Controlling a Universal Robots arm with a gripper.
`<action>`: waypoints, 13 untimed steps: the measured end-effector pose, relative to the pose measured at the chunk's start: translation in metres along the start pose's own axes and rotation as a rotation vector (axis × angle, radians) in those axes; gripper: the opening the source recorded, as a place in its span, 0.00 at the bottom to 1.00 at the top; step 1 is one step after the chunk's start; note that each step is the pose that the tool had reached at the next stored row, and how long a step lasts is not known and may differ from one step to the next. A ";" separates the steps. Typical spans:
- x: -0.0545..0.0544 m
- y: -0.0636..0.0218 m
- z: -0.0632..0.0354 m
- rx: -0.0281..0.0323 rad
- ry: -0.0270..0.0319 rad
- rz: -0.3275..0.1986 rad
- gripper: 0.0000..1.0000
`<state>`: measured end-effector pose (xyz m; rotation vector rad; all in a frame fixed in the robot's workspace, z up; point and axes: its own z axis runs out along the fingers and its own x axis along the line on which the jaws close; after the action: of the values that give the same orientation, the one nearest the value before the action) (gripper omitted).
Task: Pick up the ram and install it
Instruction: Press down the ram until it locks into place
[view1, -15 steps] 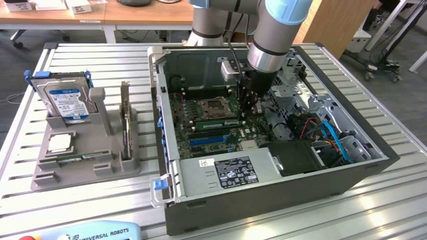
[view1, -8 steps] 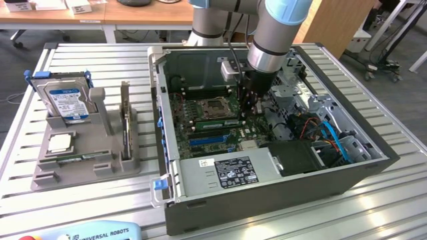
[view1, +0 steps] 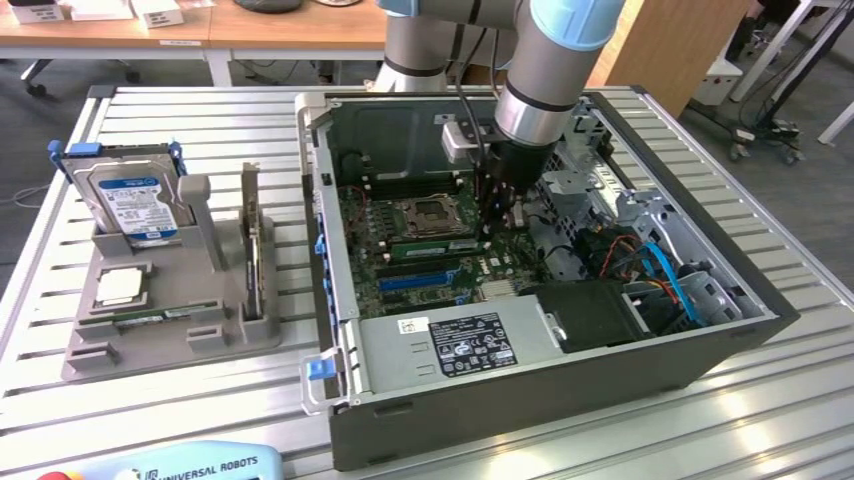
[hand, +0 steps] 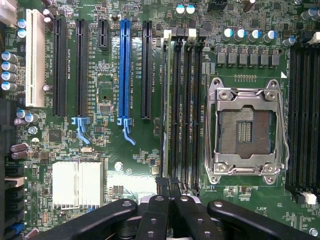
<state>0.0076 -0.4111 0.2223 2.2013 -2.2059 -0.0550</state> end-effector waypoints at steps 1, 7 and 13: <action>0.000 0.0000 -0.0006 0.0002 -0.0007 0.000 0.10; 0.000 0.0006 -0.0136 0.0000 0.0003 0.000 0.10; 0.000 0.0012 -0.0271 0.0000 0.0002 0.000 0.10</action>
<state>0.0076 -0.4111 0.2494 2.2011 -2.2059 -0.0548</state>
